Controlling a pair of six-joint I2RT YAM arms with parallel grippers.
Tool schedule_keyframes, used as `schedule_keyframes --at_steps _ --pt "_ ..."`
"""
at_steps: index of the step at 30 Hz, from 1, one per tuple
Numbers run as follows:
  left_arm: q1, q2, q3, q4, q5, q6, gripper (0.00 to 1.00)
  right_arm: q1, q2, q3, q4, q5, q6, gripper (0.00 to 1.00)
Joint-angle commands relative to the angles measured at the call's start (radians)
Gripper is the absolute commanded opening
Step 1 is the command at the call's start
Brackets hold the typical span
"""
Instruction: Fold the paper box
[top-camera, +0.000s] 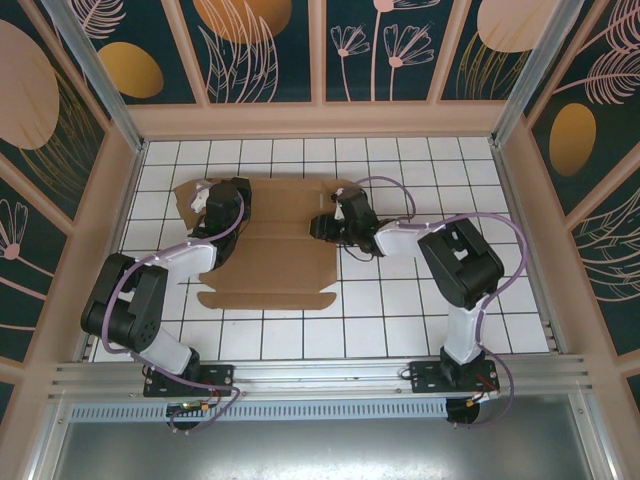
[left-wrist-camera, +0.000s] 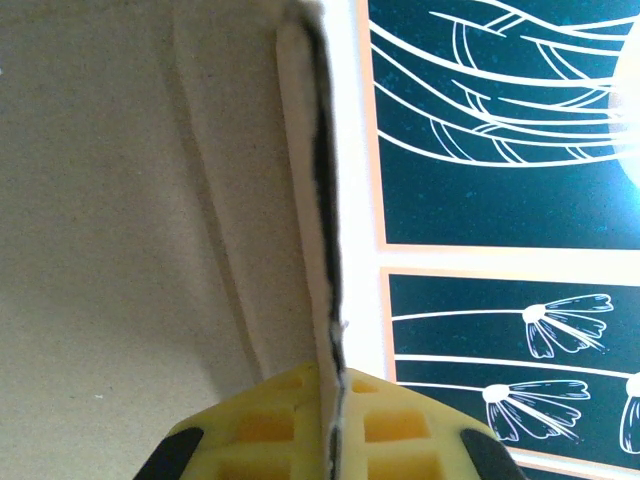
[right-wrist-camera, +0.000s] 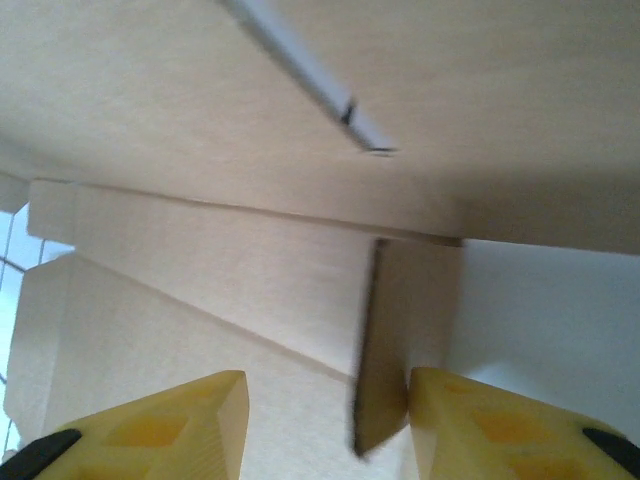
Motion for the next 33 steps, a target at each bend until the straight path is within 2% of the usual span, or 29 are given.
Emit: schedule_keyframes --at_steps 1,4,7,11,13,15,16,20,22,27,30,33 --pt "0.006 -0.019 -0.005 -0.006 -0.011 0.02 0.0 0.036 0.064 0.054 0.021 -0.012 -0.019 0.46" --pt "0.005 -0.021 -0.007 -0.01 -0.014 0.02 0.0 0.042 0.09 0.073 0.012 0.007 -0.024 0.45" --pt "0.006 -0.025 -0.012 -0.014 -0.021 0.02 0.0 0.042 0.047 0.05 0.012 0.022 -0.063 0.45" --pt "0.006 -0.028 -0.007 -0.023 -0.023 0.023 0.0 0.034 -0.179 -0.114 0.112 0.033 -0.198 0.43" --pt "0.005 -0.029 -0.002 -0.031 -0.023 0.029 0.0 0.008 -0.29 -0.19 0.129 0.054 -0.243 0.38" --pt "0.005 -0.031 0.001 -0.038 -0.023 0.032 0.0 -0.038 -0.407 -0.281 0.177 0.075 -0.277 0.28" --pt "0.006 -0.033 0.001 -0.039 -0.023 0.032 0.0 -0.062 -0.455 -0.315 0.2 0.083 -0.283 0.27" --pt "0.006 -0.037 0.002 -0.043 -0.02 0.038 0.0 -0.159 -0.567 -0.398 0.249 0.231 -0.345 0.25" --pt "0.006 -0.041 0.002 -0.051 -0.02 0.037 0.0 -0.198 -0.53 -0.345 0.181 0.311 -0.386 0.27" --pt "0.006 -0.049 0.026 -0.097 -0.019 0.029 0.0 -0.264 -0.285 -0.099 -0.026 0.283 -0.545 0.26" --pt "0.005 -0.045 0.038 -0.106 -0.011 0.026 0.0 -0.269 -0.176 -0.028 -0.059 0.17 -0.677 0.25" --pt "0.006 -0.041 0.047 -0.114 -0.003 0.025 0.0 -0.258 -0.13 -0.003 -0.068 0.039 -0.771 0.24"
